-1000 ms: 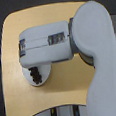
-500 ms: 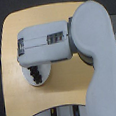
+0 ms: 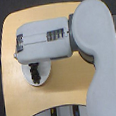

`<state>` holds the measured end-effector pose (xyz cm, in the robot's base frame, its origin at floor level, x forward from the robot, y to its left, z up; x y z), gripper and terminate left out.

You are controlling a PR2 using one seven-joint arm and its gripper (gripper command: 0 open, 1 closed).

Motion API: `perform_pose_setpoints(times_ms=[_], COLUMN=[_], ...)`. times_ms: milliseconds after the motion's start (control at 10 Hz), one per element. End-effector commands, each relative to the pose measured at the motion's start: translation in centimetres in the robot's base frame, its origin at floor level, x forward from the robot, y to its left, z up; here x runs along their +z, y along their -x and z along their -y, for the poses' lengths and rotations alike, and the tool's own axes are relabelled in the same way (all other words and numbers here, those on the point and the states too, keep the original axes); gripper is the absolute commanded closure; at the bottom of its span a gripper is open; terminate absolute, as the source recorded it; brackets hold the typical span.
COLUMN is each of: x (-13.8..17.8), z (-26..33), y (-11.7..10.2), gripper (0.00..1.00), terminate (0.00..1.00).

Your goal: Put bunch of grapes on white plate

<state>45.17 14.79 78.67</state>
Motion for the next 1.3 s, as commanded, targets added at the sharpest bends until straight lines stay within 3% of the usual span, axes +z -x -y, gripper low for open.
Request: perform_pose_setpoints(times_ms=[0,800,1200], x=[8.7,12.7,15.2], z=[-2.5,-1.2,10.7], y=[-2.5,-5.2,-4.8], gripper=[0.00,0.00,0.00], terminate=[0.00,0.00,0.00])
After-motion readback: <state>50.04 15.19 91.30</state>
